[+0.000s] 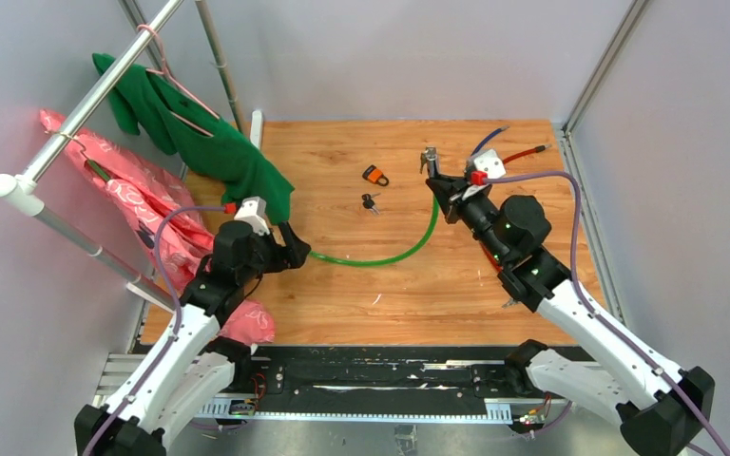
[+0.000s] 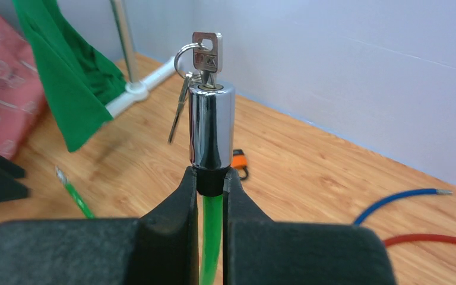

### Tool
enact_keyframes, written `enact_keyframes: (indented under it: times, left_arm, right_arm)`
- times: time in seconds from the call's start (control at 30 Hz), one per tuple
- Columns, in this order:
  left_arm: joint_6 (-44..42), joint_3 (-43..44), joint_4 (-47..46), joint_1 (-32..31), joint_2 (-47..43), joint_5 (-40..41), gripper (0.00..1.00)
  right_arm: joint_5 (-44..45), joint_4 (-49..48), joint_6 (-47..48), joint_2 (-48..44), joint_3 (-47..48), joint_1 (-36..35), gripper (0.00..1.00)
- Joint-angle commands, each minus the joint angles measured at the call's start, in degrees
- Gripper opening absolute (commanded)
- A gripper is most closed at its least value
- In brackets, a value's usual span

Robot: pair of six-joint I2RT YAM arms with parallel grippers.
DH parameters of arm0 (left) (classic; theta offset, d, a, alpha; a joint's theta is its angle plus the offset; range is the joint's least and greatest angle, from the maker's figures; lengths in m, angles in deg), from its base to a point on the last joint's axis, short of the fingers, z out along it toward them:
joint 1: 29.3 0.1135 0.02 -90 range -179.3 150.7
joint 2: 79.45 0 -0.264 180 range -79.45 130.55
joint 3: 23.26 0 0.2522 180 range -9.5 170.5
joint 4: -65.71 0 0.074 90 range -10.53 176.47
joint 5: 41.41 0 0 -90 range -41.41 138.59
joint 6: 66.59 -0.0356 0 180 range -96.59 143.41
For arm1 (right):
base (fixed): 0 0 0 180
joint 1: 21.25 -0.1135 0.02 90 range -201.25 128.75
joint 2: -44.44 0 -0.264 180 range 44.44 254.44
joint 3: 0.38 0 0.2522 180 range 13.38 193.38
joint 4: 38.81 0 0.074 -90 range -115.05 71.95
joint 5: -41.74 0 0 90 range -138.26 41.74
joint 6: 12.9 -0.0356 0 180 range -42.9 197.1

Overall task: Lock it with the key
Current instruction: Lock the lock.

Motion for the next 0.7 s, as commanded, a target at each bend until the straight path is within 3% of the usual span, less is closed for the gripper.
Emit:
enact_keyframes:
  times: [0.0, 0.17, 0.47, 0.67]
  left_arm:
    - [11.8, -5.7, -5.0, 2.2, 2.4, 10.7, 0.86]
    - [19.3, -9.9, -1.9, 2.4, 3.1, 7.1, 0.84]
    - [21.8, -14.2, -0.6, 2.4, 2.9, 6.2, 0.84]
    - [13.0, -9.8, -1.7, 2.4, 1.8, 3.1, 0.88]
  right_arm:
    - [-2.9, -4.8, -7.1, -2.8, -2.6, 0.6, 0.0]
    - [3.3, -8.0, -11.5, -4.1, -7.0, 0.6, 0.0]
    - [3.1, -9.4, -10.8, -2.0, -7.7, 0.6, 0.0]
    - [8.1, -8.1, -8.4, 0.1, -7.9, 0.7, 0.0]
